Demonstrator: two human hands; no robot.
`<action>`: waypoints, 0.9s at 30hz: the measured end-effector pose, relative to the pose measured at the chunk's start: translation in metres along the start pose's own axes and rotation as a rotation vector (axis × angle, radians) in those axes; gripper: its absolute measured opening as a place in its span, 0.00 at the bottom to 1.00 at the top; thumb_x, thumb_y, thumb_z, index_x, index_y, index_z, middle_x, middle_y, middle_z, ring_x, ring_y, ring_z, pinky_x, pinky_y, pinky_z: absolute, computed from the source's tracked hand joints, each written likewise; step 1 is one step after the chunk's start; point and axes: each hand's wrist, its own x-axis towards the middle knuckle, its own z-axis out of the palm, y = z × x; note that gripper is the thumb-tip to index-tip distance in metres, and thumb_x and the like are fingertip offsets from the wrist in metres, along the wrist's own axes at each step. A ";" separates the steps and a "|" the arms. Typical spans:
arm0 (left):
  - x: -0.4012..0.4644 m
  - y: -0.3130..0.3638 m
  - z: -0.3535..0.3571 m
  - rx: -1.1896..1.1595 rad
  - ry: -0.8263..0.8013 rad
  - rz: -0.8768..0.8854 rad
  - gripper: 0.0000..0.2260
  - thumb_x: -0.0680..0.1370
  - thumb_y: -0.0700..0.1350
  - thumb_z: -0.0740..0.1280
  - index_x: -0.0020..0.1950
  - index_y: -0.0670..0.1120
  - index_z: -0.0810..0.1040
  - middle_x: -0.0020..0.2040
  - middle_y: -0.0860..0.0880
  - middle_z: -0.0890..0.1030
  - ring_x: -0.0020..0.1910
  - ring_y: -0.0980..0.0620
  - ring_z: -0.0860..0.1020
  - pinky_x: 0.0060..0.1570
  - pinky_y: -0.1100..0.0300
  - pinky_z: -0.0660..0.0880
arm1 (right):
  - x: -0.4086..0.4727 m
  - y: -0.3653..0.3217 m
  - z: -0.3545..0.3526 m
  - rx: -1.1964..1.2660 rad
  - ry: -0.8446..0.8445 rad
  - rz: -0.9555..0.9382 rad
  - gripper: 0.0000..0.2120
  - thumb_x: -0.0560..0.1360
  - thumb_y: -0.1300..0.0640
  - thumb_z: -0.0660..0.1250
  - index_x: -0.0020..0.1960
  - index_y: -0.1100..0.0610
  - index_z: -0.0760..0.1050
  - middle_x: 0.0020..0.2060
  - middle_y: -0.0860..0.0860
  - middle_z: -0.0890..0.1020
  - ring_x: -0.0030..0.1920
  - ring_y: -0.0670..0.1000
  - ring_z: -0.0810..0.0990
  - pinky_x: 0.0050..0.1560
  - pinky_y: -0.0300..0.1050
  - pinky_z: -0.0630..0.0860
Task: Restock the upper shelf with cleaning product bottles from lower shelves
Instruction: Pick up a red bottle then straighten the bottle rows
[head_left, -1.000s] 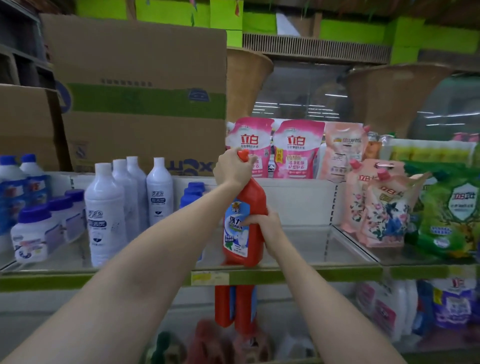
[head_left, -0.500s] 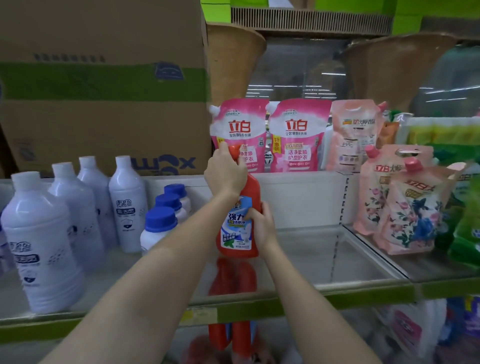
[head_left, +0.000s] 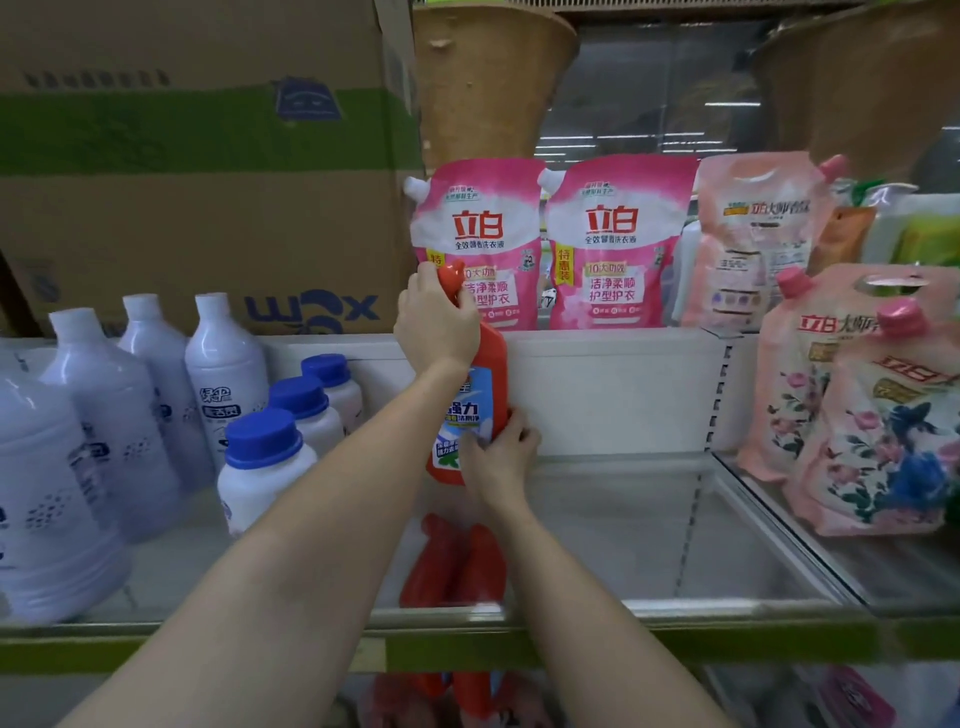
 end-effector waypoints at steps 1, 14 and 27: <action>-0.001 0.000 -0.001 -0.008 -0.006 0.002 0.08 0.79 0.49 0.63 0.53 0.45 0.72 0.46 0.52 0.75 0.46 0.50 0.75 0.42 0.57 0.69 | 0.001 0.003 -0.001 -0.020 -0.003 -0.003 0.25 0.71 0.56 0.68 0.67 0.58 0.66 0.61 0.58 0.67 0.58 0.61 0.75 0.59 0.57 0.77; -0.032 -0.002 -0.045 0.114 -0.381 -0.036 0.29 0.84 0.57 0.53 0.81 0.47 0.47 0.77 0.44 0.60 0.65 0.41 0.73 0.58 0.44 0.75 | -0.010 -0.004 -0.015 -0.139 0.027 -0.065 0.21 0.74 0.54 0.69 0.63 0.61 0.71 0.60 0.61 0.75 0.59 0.63 0.76 0.58 0.55 0.75; -0.126 -0.020 -0.156 0.115 -0.722 -0.054 0.07 0.75 0.45 0.63 0.48 0.45 0.78 0.49 0.43 0.83 0.48 0.41 0.81 0.49 0.49 0.80 | -0.117 -0.036 -0.061 -0.207 0.038 -0.054 0.09 0.78 0.55 0.67 0.54 0.59 0.74 0.53 0.59 0.81 0.55 0.60 0.79 0.45 0.45 0.66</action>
